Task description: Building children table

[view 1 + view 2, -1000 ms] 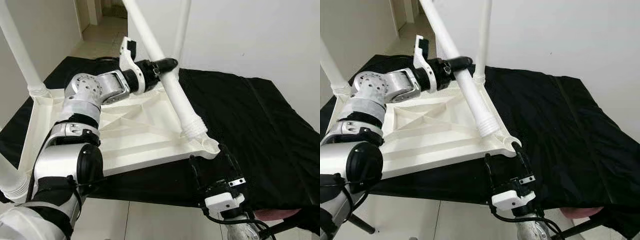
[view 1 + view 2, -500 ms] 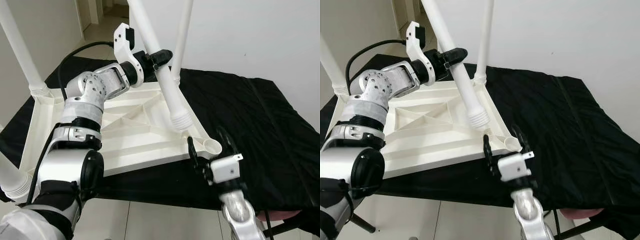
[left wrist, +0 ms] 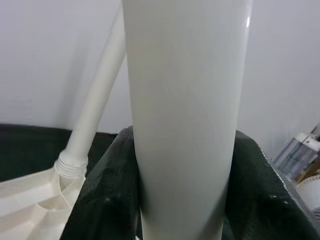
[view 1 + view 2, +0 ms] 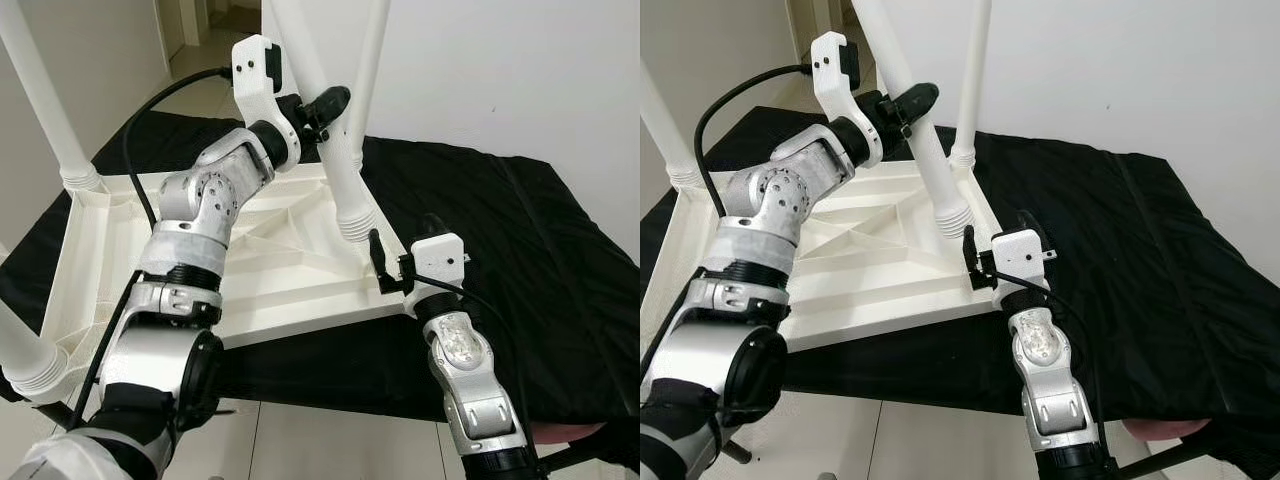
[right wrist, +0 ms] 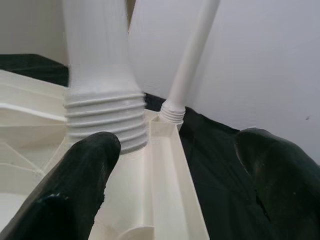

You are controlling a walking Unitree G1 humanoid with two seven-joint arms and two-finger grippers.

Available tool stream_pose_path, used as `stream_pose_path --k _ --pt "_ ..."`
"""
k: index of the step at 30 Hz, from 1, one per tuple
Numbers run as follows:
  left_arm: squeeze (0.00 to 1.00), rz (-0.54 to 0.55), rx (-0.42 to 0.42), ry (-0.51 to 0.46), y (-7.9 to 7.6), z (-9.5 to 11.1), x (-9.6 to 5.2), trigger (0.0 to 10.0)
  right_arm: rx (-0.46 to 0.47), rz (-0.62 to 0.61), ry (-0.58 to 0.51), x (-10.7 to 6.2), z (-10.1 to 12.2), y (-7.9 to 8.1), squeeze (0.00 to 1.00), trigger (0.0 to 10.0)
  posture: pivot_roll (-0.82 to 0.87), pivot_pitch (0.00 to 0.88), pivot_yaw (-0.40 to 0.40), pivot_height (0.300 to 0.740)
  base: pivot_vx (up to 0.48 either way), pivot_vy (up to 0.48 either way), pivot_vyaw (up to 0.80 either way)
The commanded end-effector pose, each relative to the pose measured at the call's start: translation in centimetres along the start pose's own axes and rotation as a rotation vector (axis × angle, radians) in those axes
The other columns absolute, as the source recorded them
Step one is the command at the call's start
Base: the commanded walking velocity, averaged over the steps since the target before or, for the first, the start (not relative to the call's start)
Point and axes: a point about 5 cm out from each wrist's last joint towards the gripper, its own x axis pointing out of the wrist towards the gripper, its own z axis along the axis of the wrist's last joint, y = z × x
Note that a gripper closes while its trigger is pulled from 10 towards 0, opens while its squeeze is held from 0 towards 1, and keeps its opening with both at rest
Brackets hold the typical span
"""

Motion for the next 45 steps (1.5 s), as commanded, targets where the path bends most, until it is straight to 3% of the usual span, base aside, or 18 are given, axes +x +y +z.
stream_pose_path --k 1,8,16,26,32,35,45 --pt "0.00 -0.024 0.037 -0.022 -0.8 0.2 0.1 10.0 0.009 0.037 0.041 0.1 -0.4 0.5 0.00 10.0 0.01 0.000 -0.079 0.740 0.000 0.000 0.00" --pt "0.00 -0.018 0.138 -0.040 -1.3 0.1 0.2 10.0 0.022 0.144 0.090 0.2 -0.5 2.0 0.00 10.0 0.02 0.000 -0.088 0.740 0.000 0.000 0.00" --pt "0.00 -0.043 0.197 -0.040 -2.4 -0.8 0.0 10.0 0.036 0.150 0.104 0.9 0.0 1.8 0.00 10.0 0.02 0.000 -0.091 0.740 0.000 0.000 0.00" --pt "0.00 -0.046 0.211 -0.039 -3.8 -2.3 0.0 10.0 0.036 0.131 0.086 2.6 0.7 1.0 0.00 10.0 0.02 0.000 -0.097 0.740 0.000 0.000 0.00" --pt "0.00 -0.064 0.191 -0.049 -5.2 -2.9 0.0 10.0 0.058 0.118 0.090 3.2 0.9 1.1 0.00 10.0 0.03 0.000 -0.099 0.740 0.000 0.000 0.00" --pt "0.00 -0.089 0.174 -0.042 -6.6 -3.7 -0.2 10.0 0.095 0.107 0.105 3.8 0.9 1.6 0.00 10.0 0.03 0.000 -0.100 0.740 0.000 0.000 0.00" --pt "0.00 -0.101 0.178 -0.049 -7.6 -3.9 -0.2 10.0 0.110 0.090 0.097 4.5 1.1 1.8 0.00 10.0 0.04 0.000 -0.107 0.740 0.000 0.000 0.00"
